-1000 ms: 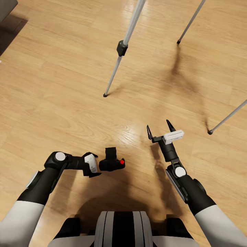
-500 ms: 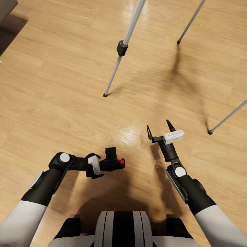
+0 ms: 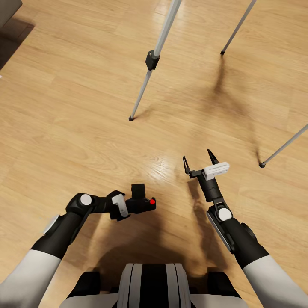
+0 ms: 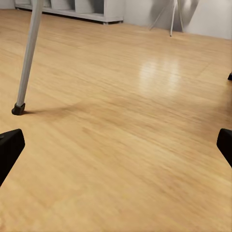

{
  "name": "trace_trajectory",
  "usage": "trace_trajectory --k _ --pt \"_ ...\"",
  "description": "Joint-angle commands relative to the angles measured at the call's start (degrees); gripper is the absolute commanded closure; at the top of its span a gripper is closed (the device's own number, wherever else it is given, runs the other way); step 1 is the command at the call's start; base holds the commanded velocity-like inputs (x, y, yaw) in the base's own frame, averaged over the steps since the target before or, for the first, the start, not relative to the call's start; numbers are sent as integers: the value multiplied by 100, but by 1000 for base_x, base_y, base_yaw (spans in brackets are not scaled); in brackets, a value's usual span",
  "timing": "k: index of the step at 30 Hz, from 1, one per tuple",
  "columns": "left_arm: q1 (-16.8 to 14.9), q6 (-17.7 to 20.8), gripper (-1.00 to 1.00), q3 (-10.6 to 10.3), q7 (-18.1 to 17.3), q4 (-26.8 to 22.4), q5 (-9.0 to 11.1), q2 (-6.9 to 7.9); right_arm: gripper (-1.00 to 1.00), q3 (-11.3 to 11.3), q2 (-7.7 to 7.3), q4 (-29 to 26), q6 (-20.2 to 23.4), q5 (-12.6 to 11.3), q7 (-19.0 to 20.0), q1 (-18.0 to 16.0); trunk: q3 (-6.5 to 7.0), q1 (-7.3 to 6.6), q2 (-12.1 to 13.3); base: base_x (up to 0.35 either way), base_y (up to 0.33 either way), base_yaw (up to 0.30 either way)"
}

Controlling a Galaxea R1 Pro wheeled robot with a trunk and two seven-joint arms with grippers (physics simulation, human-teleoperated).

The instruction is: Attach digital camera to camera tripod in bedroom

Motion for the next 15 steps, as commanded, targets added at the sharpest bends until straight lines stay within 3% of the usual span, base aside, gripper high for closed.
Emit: trace_trajectory --k 1,15 --pt "-3 62 -100 -29 -7 -6 -7 2 -100 21 -7 1 -8 19 -55 -4 -3 -1 -1 0 0 0" --pt "-5 64 -100 -62 84 114 -7 -59 -100 21 -7 1 -9 19 -55 -4 -3 -1 -1 0 0 0"
